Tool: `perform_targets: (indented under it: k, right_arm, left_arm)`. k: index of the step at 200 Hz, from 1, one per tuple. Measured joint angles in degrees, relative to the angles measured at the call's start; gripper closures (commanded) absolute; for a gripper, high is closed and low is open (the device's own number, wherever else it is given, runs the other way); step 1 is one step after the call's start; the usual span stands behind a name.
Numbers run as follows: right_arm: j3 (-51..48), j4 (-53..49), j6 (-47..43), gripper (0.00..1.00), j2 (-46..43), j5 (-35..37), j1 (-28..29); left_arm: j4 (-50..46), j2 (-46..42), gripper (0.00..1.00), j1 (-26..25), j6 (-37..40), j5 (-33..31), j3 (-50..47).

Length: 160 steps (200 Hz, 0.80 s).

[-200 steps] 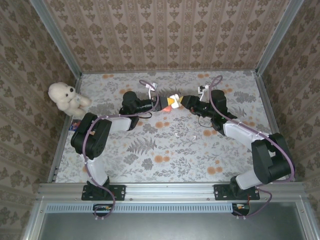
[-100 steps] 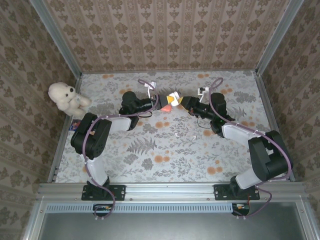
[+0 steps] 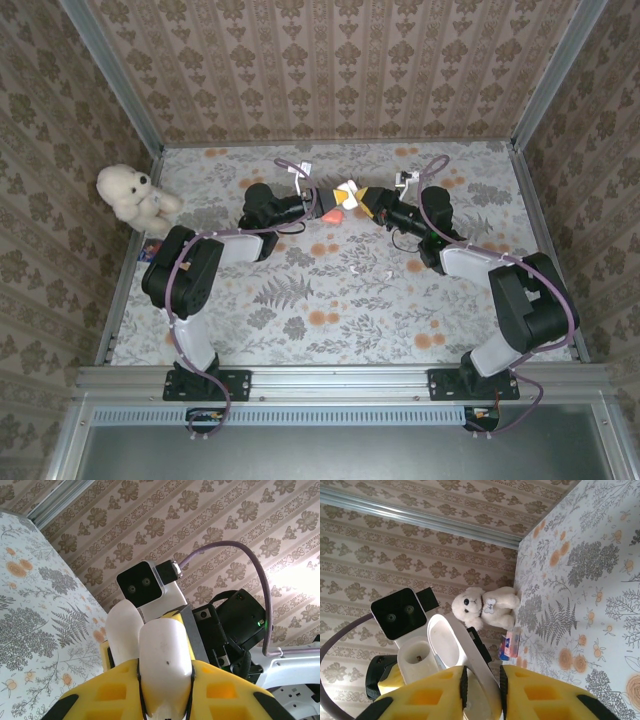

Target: Insert wireless bluetooth earbuds into charging case

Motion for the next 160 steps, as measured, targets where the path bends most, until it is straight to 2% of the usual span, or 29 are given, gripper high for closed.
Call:
perform_targets:
  k: [37,58,67,110,160]
  right_arm:
    - [0.00,0.35,0.39,0.91,0.26,-0.02,-0.02]
    - [0.33,0.00,0.35,0.97,0.26,-0.02,-0.11]
    - [0.63,-0.35,0.33,1.00,0.26,-0.02,-0.11]
    - [3.69,-5.29,-0.98,1.00,0.22,-0.20,-0.11]
    - [10.73,-21.00,-8.90,1.00,-1.42,-0.04,-1.53]
  left_arm:
    - [0.59,0.00,0.99,-0.09,-0.02,-0.61,0.00]
    - [0.70,0.00,0.87,-0.09,-0.02,-0.90,0.00]
    - [0.92,0.00,0.78,-0.09,-0.02,-1.09,0.00]
    - [1.18,0.00,0.50,-0.31,0.63,-1.66,-0.02]
    - [-0.48,-0.39,0.40,2.34,1.51,-1.38,-1.49]
